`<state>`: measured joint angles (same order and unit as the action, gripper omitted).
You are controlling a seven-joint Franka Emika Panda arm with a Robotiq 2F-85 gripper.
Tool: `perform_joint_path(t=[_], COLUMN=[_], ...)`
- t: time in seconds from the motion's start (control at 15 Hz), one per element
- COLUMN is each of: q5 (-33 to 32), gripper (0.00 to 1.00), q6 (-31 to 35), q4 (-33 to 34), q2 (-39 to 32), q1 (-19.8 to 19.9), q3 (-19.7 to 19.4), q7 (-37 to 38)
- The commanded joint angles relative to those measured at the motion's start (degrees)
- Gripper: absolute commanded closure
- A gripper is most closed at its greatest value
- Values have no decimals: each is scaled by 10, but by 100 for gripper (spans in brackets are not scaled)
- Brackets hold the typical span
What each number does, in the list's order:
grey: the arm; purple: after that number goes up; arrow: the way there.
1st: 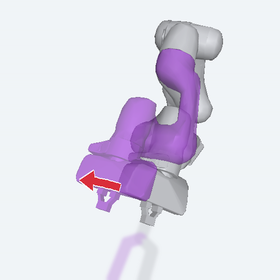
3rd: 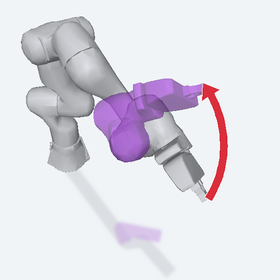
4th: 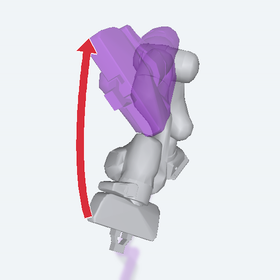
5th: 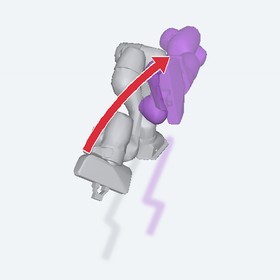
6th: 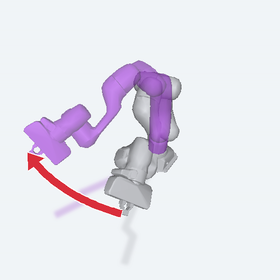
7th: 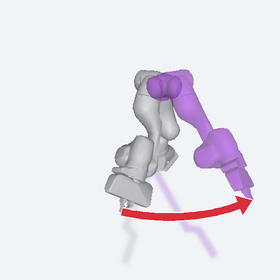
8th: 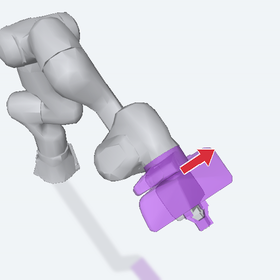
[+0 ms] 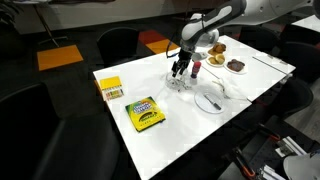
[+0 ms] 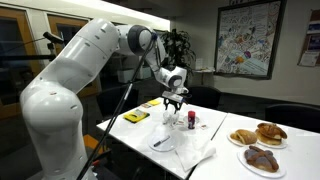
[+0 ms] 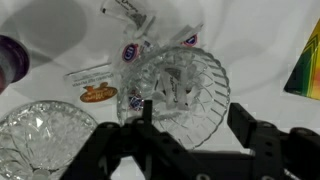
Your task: Move the glass bowl to the left
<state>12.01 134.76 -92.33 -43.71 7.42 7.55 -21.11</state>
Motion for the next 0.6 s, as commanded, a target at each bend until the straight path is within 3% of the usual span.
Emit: perform_joint_path(t=[0.0,0.27,0.53], q5=[-25,-43,-51], gripper=[9,15,11], q6=[-45,-75,-98], q4=[63,104,128], q2=[-43,-75,-95], q1=[-15,-30,-44], q3=[-9,-12,-20], q7=[31,60,93])
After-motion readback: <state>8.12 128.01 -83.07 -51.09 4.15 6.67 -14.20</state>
